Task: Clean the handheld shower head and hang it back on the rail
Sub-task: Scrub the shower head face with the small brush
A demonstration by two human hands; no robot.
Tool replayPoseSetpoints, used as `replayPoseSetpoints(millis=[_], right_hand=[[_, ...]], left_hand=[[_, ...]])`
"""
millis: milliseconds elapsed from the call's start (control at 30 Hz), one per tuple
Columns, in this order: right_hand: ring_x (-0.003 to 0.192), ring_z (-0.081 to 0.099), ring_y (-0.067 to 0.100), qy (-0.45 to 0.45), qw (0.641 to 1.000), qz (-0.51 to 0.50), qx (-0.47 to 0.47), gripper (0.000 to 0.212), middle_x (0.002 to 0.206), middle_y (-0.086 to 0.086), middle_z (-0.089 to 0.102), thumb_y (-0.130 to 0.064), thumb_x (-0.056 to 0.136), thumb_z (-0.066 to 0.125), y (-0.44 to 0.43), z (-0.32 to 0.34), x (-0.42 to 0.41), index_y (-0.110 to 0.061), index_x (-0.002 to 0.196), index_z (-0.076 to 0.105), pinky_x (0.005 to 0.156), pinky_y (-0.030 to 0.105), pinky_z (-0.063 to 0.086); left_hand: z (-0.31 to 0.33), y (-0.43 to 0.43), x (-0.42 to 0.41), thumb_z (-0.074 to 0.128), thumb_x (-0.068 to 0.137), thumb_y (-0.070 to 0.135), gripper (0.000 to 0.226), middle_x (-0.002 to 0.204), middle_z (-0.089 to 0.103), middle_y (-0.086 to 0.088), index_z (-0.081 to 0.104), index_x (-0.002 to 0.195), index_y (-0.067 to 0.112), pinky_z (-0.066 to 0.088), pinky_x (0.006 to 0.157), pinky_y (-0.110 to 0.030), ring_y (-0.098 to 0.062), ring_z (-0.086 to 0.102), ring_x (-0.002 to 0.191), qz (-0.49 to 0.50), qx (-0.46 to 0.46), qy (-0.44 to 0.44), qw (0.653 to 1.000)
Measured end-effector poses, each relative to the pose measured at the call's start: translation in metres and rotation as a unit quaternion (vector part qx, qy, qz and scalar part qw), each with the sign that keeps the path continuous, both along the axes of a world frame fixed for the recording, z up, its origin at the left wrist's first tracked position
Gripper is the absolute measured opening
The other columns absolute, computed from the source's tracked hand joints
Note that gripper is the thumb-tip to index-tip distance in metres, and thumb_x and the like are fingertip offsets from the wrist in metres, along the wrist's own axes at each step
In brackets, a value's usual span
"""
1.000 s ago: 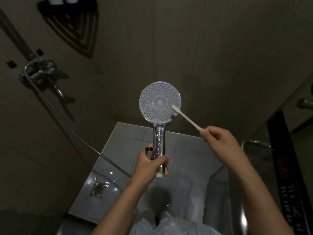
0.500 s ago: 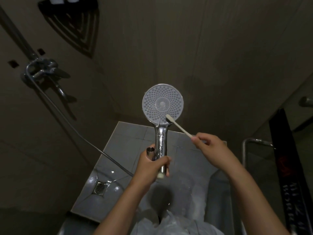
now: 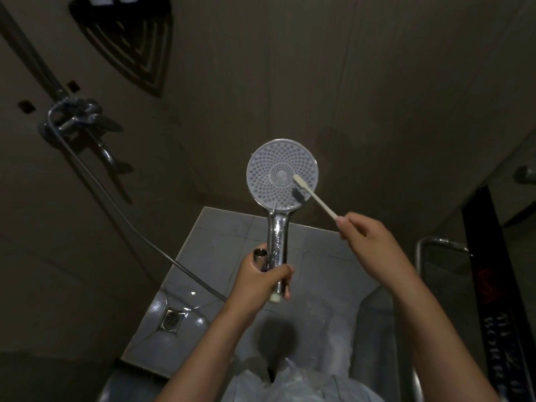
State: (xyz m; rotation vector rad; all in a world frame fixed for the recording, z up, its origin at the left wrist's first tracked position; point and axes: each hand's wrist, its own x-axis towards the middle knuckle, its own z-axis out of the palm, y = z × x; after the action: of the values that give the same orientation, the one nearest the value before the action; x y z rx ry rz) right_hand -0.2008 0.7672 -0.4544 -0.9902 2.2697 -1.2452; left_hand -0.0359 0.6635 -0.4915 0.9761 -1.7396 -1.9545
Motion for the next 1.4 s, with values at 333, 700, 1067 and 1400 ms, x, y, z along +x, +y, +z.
replayPoseSetpoints(millis=[333,700,1067,1400], right_hand=[[0.057,0.041,0.012,-0.039,0.993,0.057,0.098,0.036,0.062,0.0,0.044,-0.035,0.096,0.046,-0.005,-0.012,0.014,-0.02,0.063,0.047,0.059,0.03,0.03],[0.046,0.033,0.008,-0.106,0.991,0.057,0.055,0.039,0.048,-0.008,0.036,-0.035,0.094,0.049,-0.002,-0.01,0.012,-0.02,0.057,0.047,0.052,0.027,0.025],[0.063,0.049,0.018,-0.007,0.997,0.002,0.077,0.036,0.061,0.0,0.048,-0.035,0.096,0.045,-0.008,-0.013,0.021,-0.014,0.067,0.05,0.057,0.031,0.033],[0.062,0.048,0.015,-0.006,0.994,0.036,0.102,0.037,0.058,-0.002,0.045,-0.037,0.095,0.046,-0.011,-0.017,0.026,-0.021,0.061,0.049,0.06,0.032,0.036]], left_hand=[[-0.013,0.0,-0.003,0.064,0.076,-0.009,0.023,0.056,0.053,-0.007,0.046,0.082,0.004,0.041,0.038,-0.021,-0.022,0.052,0.037,0.018,0.016,0.003,1.0],[-0.012,-0.004,-0.003,0.063,0.078,-0.008,0.021,0.056,0.054,-0.008,0.048,0.087,0.004,0.04,0.038,-0.02,-0.022,0.053,0.038,0.012,0.003,0.009,1.0],[-0.014,-0.002,-0.008,0.064,0.078,-0.005,0.019,0.061,0.055,-0.01,0.05,0.09,0.001,0.045,0.043,-0.026,-0.023,0.054,0.041,-0.033,0.003,-0.004,0.999],[-0.011,-0.001,-0.01,0.063,0.079,-0.006,0.025,0.066,0.054,-0.016,0.047,0.097,-0.009,0.045,0.041,-0.023,-0.021,0.053,0.04,-0.021,0.016,-0.008,1.0]])
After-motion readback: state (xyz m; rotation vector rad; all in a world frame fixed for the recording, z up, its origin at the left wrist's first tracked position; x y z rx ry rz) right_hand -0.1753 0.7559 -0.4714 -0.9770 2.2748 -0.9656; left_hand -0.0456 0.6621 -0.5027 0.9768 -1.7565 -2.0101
